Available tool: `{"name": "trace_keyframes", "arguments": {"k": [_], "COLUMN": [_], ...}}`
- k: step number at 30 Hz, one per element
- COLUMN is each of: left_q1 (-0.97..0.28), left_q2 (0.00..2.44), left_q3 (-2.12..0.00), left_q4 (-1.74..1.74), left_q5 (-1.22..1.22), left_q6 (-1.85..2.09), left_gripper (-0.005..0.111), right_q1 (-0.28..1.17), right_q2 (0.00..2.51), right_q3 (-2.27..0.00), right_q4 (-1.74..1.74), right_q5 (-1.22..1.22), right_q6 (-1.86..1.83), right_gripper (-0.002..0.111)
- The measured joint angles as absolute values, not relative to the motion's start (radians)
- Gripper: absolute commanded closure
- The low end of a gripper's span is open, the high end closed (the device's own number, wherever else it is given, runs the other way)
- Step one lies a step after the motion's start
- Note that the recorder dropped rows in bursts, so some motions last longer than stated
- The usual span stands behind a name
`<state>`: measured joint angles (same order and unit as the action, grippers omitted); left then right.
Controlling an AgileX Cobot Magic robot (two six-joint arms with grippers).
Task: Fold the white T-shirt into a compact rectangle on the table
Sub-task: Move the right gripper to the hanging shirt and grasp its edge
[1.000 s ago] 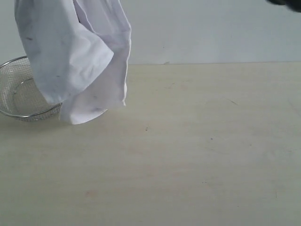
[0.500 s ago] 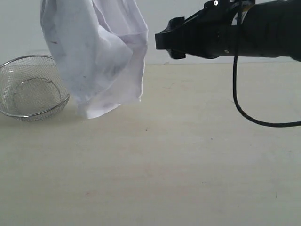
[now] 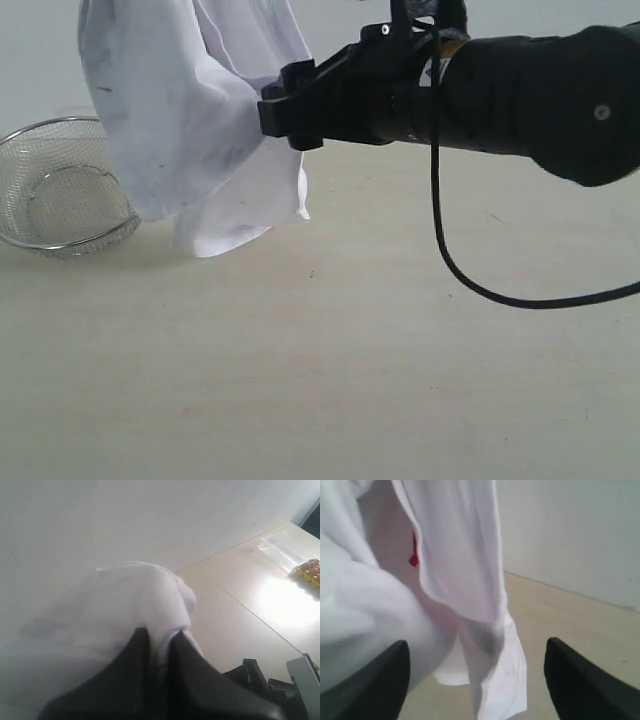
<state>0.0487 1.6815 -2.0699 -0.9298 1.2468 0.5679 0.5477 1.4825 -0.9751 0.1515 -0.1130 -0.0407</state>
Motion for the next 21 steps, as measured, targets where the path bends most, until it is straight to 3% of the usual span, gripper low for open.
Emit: {"name": "trace_keyframes", "arguments": {"k": [21], "left_q1": [0.049], "left_q2": [1.681], "left_q3": [-2.070], "left_q4": [-0.949], "left_q5": [1.247], "left_q6": [0.568], "left_gripper": [0.102], "right_q1": [0.512], "right_q2": [1.552], "right_q3": [-0.975], "right_q4": [0.146], "right_q5": [-0.210], "right_q6": [-0.149], "right_gripper": [0.041]}}
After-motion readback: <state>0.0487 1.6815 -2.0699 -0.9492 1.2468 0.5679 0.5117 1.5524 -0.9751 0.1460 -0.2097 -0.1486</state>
